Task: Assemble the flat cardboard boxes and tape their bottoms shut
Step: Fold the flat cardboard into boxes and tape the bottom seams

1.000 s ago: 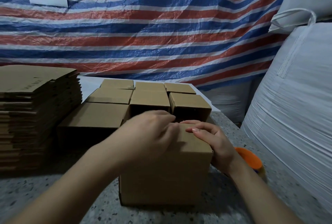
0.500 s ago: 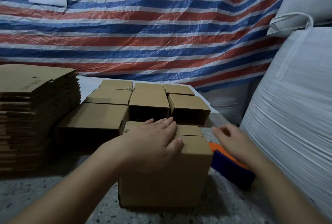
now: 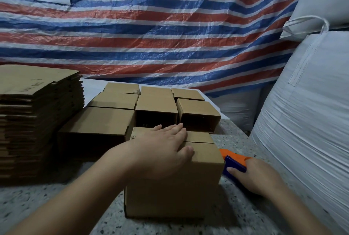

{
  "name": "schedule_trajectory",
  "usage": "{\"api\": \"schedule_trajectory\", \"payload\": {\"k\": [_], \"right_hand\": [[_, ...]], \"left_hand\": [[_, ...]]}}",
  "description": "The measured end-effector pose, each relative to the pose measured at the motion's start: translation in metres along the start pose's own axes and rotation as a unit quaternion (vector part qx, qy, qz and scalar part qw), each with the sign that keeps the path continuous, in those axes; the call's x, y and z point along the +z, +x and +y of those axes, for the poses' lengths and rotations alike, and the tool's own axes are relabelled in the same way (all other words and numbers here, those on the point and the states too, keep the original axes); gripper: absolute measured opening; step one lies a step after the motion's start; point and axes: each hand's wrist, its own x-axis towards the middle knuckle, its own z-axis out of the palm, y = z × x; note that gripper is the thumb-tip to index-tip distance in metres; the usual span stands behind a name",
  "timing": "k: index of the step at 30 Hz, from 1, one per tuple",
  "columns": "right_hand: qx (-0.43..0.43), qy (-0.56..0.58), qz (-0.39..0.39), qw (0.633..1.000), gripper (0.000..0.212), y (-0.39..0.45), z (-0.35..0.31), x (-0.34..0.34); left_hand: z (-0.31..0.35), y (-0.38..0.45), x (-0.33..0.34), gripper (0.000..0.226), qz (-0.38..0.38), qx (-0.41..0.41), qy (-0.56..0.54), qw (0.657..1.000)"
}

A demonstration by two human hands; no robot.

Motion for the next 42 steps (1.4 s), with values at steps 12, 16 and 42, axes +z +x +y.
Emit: {"api": "schedule_trajectory", "payload": {"k": [12, 16, 42], "right_hand": [[-0.147, 0.507, -0.041, 0.848, 0.074, -0.019, -0.061, -0.193], [-0.204, 0.523, -0.177, 0.808, 0.067, -0.020, -0.095, -0.212], [-0.235, 0.322, -0.290, 0.870, 0.074, 0.000, -0.128, -0.224]], "left_hand": [[-0.020, -0.011, -0.012, 0.036, 0.125, -0.033, -0.393, 0.910], [-0.020, -0.003, -0.013, 0.047, 0.194, -0.080, -0.656, 0.725], [-0.030, -0.006, -0.013, 0.029, 0.266, -0.144, -0.730, 0.613]]}}
